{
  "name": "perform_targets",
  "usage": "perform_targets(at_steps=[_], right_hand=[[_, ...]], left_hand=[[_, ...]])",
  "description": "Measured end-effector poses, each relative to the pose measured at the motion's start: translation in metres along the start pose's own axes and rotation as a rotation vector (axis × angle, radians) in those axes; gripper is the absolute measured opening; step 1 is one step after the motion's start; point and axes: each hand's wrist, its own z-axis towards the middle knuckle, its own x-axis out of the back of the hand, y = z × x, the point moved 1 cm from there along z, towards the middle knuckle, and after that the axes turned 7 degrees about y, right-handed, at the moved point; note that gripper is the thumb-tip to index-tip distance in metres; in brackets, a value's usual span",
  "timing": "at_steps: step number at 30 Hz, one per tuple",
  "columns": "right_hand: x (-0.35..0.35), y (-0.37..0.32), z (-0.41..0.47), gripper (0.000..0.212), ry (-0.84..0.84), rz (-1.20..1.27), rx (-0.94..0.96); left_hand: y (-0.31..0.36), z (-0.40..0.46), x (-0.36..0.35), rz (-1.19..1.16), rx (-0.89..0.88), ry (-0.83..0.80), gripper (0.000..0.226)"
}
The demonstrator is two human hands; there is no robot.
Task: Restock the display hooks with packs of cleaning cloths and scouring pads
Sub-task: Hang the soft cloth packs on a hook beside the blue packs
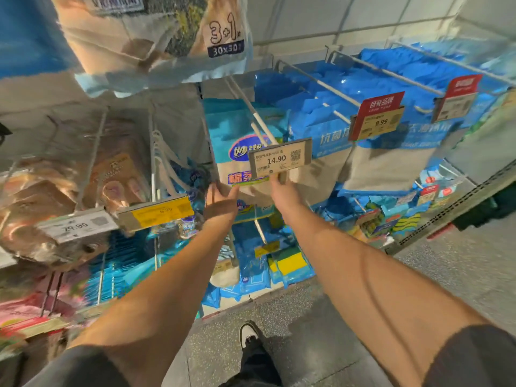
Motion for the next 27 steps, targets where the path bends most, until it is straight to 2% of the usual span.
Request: perform_targets(at_steps=[3,6,9,13,18,22,27], right_hand=[[0.012,0.024,-0.036,0.053,-0.009,-0.151,0.116],[0.030,0.053,-0.085,0.048,-0.046,-0.250,0.195],[0.046,0.082,-0.153,0.041,-0.043,-0.326,0.284],[0.051,0.115,-0.245,0.040,-0.113,-0.378,0.349],[0.026,0.130,-0.352,0.048,-0.224,-0.481,0.449],[-0.011,0.126,-0.439,0.048,-0.324,-0.507,0.525],[-0.076,0.123,-0.533,0.048,-0.411,-0.652,0.739]], left_hand=[[-0.027,-0.030,0.016,0.024,-0.053,-0.019,0.061],[-0.055,-0.081,0.041,0.060,-0.121,-0.050,0.040],[-0.090,-0.138,0.075,0.115,-0.189,-0.082,0.046],[-0.142,-0.224,0.136,0.212,-0.245,-0.129,0.039],[-0.201,-0.312,0.237,0.398,-0.299,-0.188,0.038],[-0.248,-0.363,0.323,0.500,-0.295,-0.115,0.039],[-0.315,-0.406,0.417,0.620,-0.314,-0.051,0.043]])
